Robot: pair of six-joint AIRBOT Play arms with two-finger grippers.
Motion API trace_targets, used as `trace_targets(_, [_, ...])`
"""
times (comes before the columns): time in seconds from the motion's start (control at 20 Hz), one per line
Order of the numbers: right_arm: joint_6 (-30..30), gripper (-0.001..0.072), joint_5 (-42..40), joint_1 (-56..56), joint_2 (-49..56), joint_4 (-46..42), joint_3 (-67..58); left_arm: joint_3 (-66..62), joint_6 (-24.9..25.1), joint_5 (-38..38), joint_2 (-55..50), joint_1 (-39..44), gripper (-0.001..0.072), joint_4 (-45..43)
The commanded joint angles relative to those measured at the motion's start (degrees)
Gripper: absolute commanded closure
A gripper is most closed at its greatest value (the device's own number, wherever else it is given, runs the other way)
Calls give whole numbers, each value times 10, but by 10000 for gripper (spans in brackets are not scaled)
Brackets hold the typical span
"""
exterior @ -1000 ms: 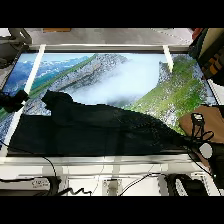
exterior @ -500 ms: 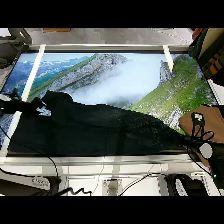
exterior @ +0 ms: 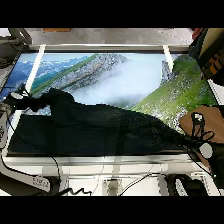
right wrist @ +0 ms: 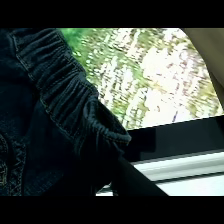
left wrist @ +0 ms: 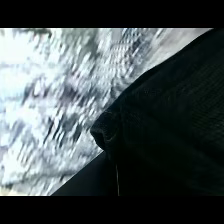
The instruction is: Fold the clothes and pants, and hang the long-sleeved shirts on hangers.
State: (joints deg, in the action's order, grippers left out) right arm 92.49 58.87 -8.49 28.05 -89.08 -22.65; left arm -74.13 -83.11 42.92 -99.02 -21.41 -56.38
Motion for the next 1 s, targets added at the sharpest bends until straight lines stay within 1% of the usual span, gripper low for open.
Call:
trace_targets(0.0, [0,675,0,0,-1,1,-1,-51,1,-24,18,-4,687,9])
trace_targets(0.05, [0,675,0,0,-1,1,-1,-76,6,-24,30,-9,687,9])
trace_targets(0.1, [0,674,0,0,-1,1,-1,-99,23,-24,42,-14,687,9])
trace_targets(0.25, [0,674,0,0,-1,1,-1,-155,88,-26,79,-27,687,9])
trace_targets(0.35, [0,674,0,0,-1,1,-1,-168,142,-52,104,-35,687,9])
trace_targets(0.4, [0,675,0,0,-1,2,-1,-168,151,-73,115,-38,687,9])
trace_targets(0.5, [0,675,0,0,-1,2,-1,-168,150,-87,130,-47,687,9])
trace_targets(0.6, [0,675,0,0,-1,2,-1,-168,150,-70,141,-54,687,-6])
trace_targets(0.8, [0,674,0,0,-1,2,-1,-168,149,-8,146,-55,688,-132])
trace_targets(0.95, [0,675,0,0,-1,2,-1,-166,101,67,120,-54,689,-189])
